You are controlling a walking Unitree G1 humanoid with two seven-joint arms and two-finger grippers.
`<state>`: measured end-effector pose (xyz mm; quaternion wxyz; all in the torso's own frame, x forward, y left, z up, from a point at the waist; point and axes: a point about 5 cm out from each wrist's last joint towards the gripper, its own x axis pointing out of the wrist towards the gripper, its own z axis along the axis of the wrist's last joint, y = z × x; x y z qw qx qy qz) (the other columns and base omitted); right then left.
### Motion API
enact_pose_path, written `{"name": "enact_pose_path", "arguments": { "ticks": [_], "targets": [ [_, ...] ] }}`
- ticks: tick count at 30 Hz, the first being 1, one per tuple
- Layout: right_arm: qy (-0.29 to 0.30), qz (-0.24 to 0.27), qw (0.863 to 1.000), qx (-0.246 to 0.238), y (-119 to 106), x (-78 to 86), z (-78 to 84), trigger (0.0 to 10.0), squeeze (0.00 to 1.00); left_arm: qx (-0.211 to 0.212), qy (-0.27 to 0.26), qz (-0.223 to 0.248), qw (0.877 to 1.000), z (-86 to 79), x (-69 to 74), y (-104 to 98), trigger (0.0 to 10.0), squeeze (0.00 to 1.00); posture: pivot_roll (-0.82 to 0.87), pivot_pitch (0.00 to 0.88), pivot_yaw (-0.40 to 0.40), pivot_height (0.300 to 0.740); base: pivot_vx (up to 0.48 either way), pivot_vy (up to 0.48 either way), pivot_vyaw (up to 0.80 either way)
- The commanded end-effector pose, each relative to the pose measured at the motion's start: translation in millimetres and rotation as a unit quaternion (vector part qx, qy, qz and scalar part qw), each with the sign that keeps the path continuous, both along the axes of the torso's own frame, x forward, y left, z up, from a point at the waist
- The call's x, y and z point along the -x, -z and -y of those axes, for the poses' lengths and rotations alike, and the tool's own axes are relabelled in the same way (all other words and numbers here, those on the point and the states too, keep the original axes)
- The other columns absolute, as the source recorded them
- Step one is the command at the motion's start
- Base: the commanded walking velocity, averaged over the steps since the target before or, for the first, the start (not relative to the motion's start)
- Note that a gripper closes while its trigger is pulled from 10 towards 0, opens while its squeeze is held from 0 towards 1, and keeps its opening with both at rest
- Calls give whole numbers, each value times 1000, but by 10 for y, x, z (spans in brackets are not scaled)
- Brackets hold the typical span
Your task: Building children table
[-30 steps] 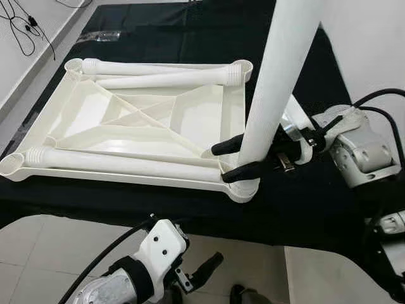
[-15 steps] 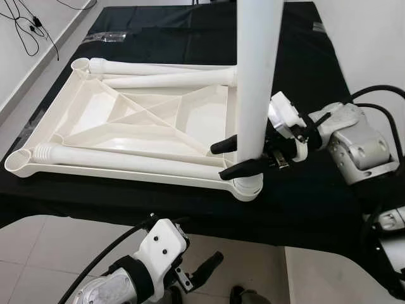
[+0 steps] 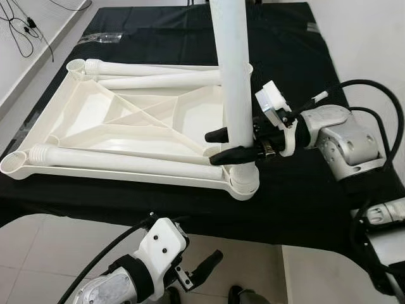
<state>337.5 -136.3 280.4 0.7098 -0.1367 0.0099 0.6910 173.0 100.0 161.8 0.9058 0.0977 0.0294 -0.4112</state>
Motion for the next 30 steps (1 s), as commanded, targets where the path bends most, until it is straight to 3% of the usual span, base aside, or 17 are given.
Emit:
{"name": "enact_pose_path", "arguments": {
  "ticks": [1, 7, 13, 14, 16, 30],
  "targets": [
    [61, -57, 996, 33, 385, -66, 79, 10000, 0, -2, -1, -14, 1000, -4, 21, 46, 10000, 0, 78, 309, 15, 740, 0, 0, 0],
    [96, -45, 994, -11, 377, -92, 106, 10000, 0, -2, -2, -14, 1000, -2, 20, 47, 10000, 0, 76, 308, 15, 740, 0, 0, 0],
    [59, -30, 997, -50, 357, 30, 170, 10000, 0, -2, -1, -14, 1000, -1, 19, 48, 10000, 0, 76, 306, 16, 740, 0, 0, 0],
    [18, -20, 997, -66, 350, 145, 187, 10000, 0, -2, 0, -14, 1000, -6, 18, 50, 10000, 0, 76, 306, 19, 740, 0, 0, 0],
    [3, -16, 998, -66, 350, 189, 193, 10000, 0, -3, 0, -14, 1000, -7, 18, 51, 10000, 0, 76, 306, 19, 740, 0, 0, 0],
    [-31, 20, 998, 49, 506, 253, 189, 10000, 0, -5, 2, -14, 1000, -9, 19, 60, 10000, 0, 76, 298, 21, 740, 0, 0, 0]
  ]
}}
